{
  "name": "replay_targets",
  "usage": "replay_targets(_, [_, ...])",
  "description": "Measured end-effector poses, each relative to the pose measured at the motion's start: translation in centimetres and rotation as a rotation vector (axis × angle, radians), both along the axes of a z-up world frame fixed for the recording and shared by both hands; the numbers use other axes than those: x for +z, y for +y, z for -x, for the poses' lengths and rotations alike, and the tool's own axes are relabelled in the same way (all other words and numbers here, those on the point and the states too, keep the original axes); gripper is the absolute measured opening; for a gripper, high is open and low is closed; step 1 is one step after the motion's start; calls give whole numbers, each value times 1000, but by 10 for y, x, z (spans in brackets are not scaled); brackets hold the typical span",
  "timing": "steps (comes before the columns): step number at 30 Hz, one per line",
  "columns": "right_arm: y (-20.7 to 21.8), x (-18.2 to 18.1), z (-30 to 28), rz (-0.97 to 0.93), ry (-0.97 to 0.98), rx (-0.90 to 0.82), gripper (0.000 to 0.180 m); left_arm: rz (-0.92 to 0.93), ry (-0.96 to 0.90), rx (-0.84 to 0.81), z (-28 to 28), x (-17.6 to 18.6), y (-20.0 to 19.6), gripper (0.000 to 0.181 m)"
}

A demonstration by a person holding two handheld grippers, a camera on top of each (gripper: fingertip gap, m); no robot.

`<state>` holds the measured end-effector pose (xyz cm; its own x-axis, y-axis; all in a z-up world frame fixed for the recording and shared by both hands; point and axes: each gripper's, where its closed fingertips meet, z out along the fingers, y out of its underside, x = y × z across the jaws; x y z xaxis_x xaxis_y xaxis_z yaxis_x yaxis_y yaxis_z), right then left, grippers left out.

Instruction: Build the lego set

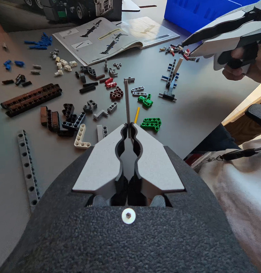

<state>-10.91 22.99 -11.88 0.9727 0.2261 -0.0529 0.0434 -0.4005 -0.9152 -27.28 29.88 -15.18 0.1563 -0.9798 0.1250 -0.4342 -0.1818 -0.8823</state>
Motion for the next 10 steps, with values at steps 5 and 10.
replay_targets(5, [12,0,-9,49,-16,-33,41,162,-69,21,-1,7,-4,3])
replay_targets(10, [30,3,-18,82,16,-21,38,211,-113,-12,-16,27,3,3])
